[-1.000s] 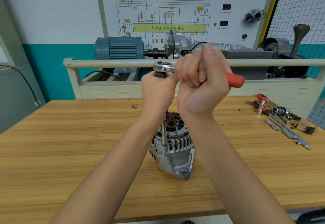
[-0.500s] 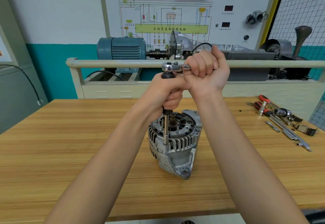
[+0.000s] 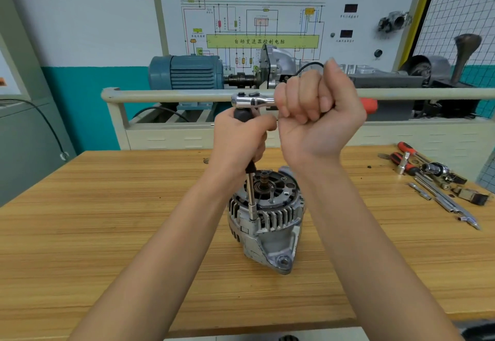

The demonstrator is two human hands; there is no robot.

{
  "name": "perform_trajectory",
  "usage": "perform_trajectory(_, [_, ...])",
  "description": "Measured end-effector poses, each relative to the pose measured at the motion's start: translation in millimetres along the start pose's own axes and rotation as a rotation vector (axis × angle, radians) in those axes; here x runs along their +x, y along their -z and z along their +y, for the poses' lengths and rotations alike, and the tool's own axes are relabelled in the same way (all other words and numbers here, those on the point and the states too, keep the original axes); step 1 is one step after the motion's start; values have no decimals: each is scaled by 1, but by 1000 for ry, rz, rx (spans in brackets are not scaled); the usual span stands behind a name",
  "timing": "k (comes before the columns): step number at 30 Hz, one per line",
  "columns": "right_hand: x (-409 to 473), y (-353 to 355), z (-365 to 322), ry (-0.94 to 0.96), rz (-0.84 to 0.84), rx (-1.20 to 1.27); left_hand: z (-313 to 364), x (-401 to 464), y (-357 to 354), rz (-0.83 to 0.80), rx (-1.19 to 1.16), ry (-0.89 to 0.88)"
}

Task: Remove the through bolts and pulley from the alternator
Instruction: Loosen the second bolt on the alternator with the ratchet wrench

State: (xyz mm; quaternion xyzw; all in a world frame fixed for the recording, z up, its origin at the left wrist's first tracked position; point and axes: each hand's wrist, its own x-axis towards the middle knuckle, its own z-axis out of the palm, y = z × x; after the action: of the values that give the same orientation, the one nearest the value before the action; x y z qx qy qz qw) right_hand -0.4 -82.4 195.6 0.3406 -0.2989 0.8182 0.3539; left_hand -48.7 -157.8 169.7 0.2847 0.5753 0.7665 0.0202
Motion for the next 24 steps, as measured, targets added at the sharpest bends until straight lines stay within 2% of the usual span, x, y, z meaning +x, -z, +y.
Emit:
perform_trajectory(4, [22, 23, -1, -339, 213, 493, 7, 3, 12, -393, -67, 85])
perform_trajectory(5, [25, 28, 1, -368, 243, 577, 7, 4, 11, -459, -72, 111])
perform_trajectory(7, [26, 33, 3, -353, 287, 591, 6, 6, 9, -489, -84, 160])
perform_trajectory(10, [21, 26, 0, -278, 289, 484, 3, 7, 9, -429, -107, 173])
perform_trajectory(12, [14, 19, -3, -199, 246, 372, 2, 6, 6, -324, -82, 149])
perform_trajectory(17, [-13, -5, 2, 126, -2, -59, -1, 1, -8, 22, 19, 32])
perform_trajectory(19, [-18, -11, 8, 243, -31, -150, -2, 1, -11, 93, 42, -7])
perform_trajectory(21, [-17, -9, 7, 245, -47, -146, -3, 0, -11, 99, 51, -18])
perform_trajectory(24, [-3, 3, -2, 33, -13, 7, -1, -1, -4, 5, 30, 14])
